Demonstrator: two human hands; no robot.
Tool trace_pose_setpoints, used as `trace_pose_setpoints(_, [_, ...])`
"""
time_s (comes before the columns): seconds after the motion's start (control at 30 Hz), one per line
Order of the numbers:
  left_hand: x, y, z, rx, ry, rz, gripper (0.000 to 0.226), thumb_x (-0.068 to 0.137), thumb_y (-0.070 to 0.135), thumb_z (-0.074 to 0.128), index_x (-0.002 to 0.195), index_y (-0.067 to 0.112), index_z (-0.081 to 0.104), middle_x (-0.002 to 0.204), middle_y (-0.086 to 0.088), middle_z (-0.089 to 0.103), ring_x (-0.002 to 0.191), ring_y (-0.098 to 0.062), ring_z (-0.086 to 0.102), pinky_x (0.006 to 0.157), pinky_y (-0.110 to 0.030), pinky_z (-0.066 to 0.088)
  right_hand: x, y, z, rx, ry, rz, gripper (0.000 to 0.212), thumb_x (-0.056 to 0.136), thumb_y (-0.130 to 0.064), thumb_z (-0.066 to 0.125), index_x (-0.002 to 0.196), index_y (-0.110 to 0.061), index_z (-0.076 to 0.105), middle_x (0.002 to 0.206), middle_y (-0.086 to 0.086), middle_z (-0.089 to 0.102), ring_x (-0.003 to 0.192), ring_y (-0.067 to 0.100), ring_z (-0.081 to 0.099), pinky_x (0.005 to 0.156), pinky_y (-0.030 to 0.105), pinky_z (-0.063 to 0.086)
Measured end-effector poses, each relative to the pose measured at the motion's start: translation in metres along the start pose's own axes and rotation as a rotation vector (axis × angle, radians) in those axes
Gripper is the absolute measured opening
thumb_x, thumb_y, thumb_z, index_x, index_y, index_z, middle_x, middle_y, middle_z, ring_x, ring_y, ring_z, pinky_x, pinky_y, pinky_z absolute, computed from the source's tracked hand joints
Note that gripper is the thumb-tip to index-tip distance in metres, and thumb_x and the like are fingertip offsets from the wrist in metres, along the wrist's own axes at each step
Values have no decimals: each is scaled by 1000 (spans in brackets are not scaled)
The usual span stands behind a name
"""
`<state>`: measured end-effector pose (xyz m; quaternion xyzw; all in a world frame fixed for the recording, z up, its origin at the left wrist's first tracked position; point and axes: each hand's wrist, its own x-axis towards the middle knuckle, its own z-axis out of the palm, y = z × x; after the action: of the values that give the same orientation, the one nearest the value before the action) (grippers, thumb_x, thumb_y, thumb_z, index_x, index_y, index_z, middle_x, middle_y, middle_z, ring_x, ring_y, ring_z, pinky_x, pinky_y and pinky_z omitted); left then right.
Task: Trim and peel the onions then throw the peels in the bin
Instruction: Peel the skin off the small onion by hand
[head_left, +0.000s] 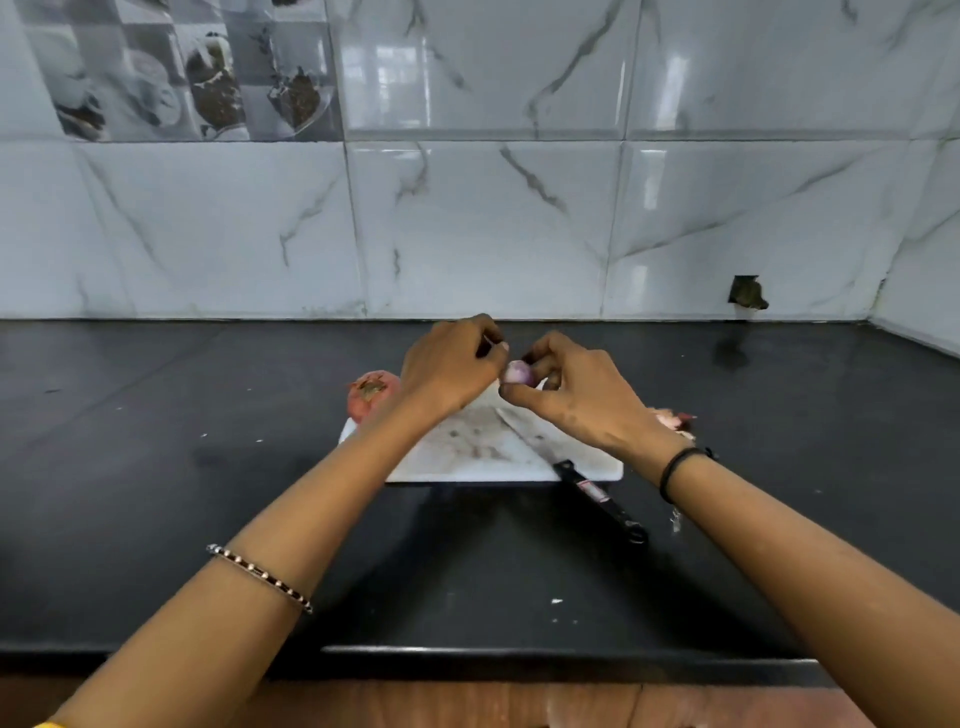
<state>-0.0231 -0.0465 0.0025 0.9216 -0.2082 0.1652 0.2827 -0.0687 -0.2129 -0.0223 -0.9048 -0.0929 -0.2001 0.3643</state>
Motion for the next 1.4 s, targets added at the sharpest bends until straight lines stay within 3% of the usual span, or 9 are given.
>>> trace_pose_setpoints(0.17, [-14,-56,-42,189,-174,-108,49,89,49,67,131,24,62,131,6,65,123,-20,59,106,-43,46,12,-32,36,-22,-137,-7,35,84,-50,74,102,-23,62,86,-7,70,83,11,63,76,37,52])
trace_pose_setpoints(0.27, [-20,-79,-56,220,-343,-161,74,71,61,75,135,28,56,124,9,61,115,-19,60,104,-43,48,16,-41,55,-39,-190,13,32,82,-50,74,98,-24,62,82,-8,70,72,11,63,67,34,52])
trace_pose_setpoints(0.37, [-26,-93,-60,127,-443,-136,83,73,47,87,143,29,46,130,6,54,121,-16,54,105,-33,44,17,-44,67,-13,-230,27,30,81,-45,77,96,-23,64,83,-6,69,60,12,62,56,29,50])
trace_pose_setpoints(0.57, [-25,-104,-58,19,-176,-138,64,64,31,92,123,29,66,116,8,65,108,-13,60,88,-26,46,19,-51,79,15,-247,11,25,82,-38,78,97,-21,68,87,-6,69,73,9,62,51,16,42])
trace_pose_setpoints(0.7, [-25,-108,-57,-112,76,-201,61,65,30,91,121,26,68,113,6,66,105,-14,62,93,-32,52,20,-61,89,54,-269,13,35,81,-34,80,109,-18,65,95,-4,72,83,9,64,66,20,48])
trace_pose_setpoints(0.8, [-24,-107,-58,-188,154,-231,59,67,30,89,121,25,67,110,6,67,101,-14,64,91,-31,54,18,-70,100,89,-267,-6,32,79,-33,82,101,-18,65,93,-2,72,83,10,64,69,23,48])
trace_pose_setpoints(0.93, [-18,-100,-59,-277,154,-213,53,69,34,90,116,28,68,105,11,68,96,-4,64,81,-19,51,17,-73,110,58,-256,-20,31,80,-37,80,101,-19,67,91,-4,71,87,11,65,81,31,54])
trace_pose_setpoints(1.07, [-14,-94,-54,-332,99,-204,57,67,38,92,117,30,68,110,10,67,101,-8,66,93,-29,56,14,-70,104,69,-247,-8,38,79,-43,83,103,-18,68,92,-7,71,88,7,65,82,28,54])
trace_pose_setpoints(1.4, [-17,-71,-32,-341,-8,-144,61,67,36,92,122,30,66,110,14,64,101,-2,62,81,-18,48,-11,-45,51,-206,-179,12,24,90,-39,72,101,-18,70,103,0,68,101,21,63,89,41,54])
